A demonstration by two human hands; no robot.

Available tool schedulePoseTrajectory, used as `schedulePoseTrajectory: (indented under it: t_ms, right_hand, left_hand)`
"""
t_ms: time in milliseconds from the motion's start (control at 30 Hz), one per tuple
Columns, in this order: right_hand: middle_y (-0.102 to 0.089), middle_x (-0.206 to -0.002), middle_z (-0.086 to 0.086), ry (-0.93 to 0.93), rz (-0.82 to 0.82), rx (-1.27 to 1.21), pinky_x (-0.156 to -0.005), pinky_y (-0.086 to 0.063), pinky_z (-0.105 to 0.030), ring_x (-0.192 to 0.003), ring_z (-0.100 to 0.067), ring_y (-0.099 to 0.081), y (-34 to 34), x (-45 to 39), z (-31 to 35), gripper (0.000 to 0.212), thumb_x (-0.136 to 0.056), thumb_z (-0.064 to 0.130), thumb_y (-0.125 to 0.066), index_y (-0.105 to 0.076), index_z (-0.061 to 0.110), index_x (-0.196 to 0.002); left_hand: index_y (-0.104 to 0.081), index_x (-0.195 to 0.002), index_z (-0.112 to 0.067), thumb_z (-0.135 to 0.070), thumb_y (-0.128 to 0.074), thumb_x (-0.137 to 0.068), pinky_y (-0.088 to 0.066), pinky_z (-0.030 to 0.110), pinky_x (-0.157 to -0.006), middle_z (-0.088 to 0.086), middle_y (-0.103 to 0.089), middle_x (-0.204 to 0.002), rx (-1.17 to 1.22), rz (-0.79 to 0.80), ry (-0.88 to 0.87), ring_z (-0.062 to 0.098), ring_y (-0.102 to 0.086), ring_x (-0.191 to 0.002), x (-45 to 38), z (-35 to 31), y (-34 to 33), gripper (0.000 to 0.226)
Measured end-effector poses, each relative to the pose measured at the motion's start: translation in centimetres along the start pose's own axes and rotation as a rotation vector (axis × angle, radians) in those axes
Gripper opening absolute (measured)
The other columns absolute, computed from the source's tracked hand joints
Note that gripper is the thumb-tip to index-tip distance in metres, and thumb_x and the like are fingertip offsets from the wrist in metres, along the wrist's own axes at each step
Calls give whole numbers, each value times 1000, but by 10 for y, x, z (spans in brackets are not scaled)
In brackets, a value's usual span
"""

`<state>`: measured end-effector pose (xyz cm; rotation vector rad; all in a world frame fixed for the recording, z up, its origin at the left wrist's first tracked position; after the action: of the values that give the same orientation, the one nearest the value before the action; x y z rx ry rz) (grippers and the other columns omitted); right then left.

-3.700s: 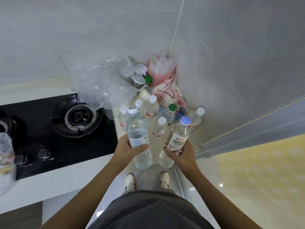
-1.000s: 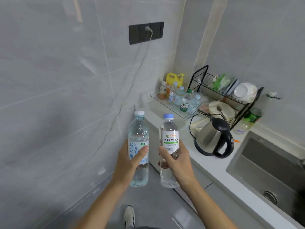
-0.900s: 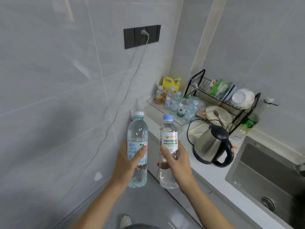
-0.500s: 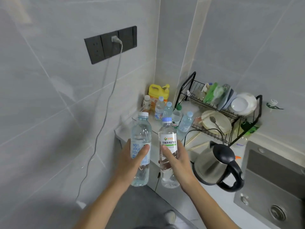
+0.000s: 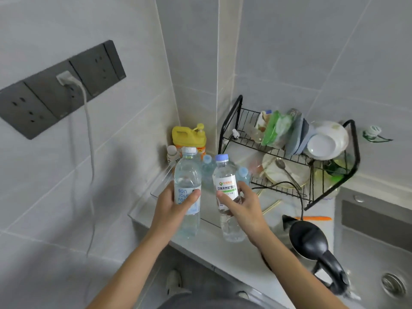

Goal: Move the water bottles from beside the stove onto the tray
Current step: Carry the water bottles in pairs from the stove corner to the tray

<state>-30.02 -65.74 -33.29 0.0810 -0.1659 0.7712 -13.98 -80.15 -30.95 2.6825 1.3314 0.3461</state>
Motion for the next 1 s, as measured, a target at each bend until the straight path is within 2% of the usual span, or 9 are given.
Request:
schedulePoseTrajectory:
  t_ms: [100,200,333,467,567,667,833,933,1000]
  right_hand:
    - [-70,-103,-25,0,-114,17,-66,-65,-38,-78,-25,-74,10,-19,-4,35,-87,24,-87,-67,6,-110]
    - [-75,-101,-12,-2,-244,85,-79,-63,-57,-89,-36,-74,20,-32,-8,40,-82,37,-91,-70,16,-110]
    - [-80,-96,-1,-15,-329,143,-86,-63,-51,-89,-25,-76,24,-43,-11,37,-81,38,-91,-71,21,-108]
    - [-79,-96,4,1,-356,200,-86,-63,-43,-89,-15,-75,20,-50,-13,38,-79,33,-93,-70,21,-108]
    - [-79,-97,10,-21,-368,289,-83,-62,-36,-89,-5,-74,18,-52,-24,43,-76,40,-93,-70,27,-110]
    - [-78,-95,14,-47,-359,430,-79,-57,-28,-87,-1,-71,17,-54,-36,46,-73,45,-91,-69,29,-109]
    - [-73,-101,4,-113,-333,771,-84,-56,-44,-94,-23,-67,11,-57,-56,70,-67,63,-82,-58,28,-122]
    - [-66,-108,-4,-149,-288,924,-96,-46,-42,-104,-28,-59,8,-60,-67,74,-73,61,-83,-53,26,-131]
    - [-62,-104,-4,-154,-267,990,-97,-42,-42,-106,-29,-55,7,-62,-72,71,-73,59,-84,-54,24,-127]
  left_hand:
    - [-71,-116,-28,-24,-83,-90,-58,18,-73,-8,-80,-104,-27,95,-15,5,-77,-94,-35,2,-9,29]
    - [-73,-112,-26,-26,-89,-84,-59,20,-77,-9,-81,-103,-37,172,-42,7,-77,-95,-66,7,-17,33]
    - [-73,-112,-26,-49,-88,-67,-62,36,-87,-9,-81,-102,-82,238,-68,8,-77,-96,-94,17,-25,52]
    - [-71,-108,-30,-52,-92,-63,-62,43,-88,-15,-80,-97,-168,285,-90,4,-76,-91,-118,30,-33,54]
    - [-68,-115,-37,-60,-91,-59,-62,45,-90,-21,-79,-100,-241,339,-85,2,-75,-95,-132,44,-40,65]
    - [-69,-113,-35,-61,-89,-52,-62,42,-89,-18,-80,-97,-270,355,-76,3,-75,-93,-137,57,-46,69]
    - [-66,-109,-31,-61,-83,-45,-60,39,-86,-12,-77,-99,-378,420,-25,12,-73,-94,-137,79,-61,73]
    - [-66,-101,-31,-51,-85,-50,-61,38,-81,-11,-75,-94,-446,462,-22,14,-73,-91,-140,90,-70,58]
    - [-67,-98,-29,-39,-89,-53,-57,33,-77,-8,-74,-95,-484,492,-25,17,-73,-92,-143,95,-76,51]
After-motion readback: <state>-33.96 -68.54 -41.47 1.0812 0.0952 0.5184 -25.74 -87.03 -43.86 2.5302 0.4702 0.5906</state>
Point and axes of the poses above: each hand's wrist, its own x-axis away from the middle knuckle, its own y-axis out of the back of the hand, z = x × y, the point moved 8 cm from there along -x, towards the middle knuckle
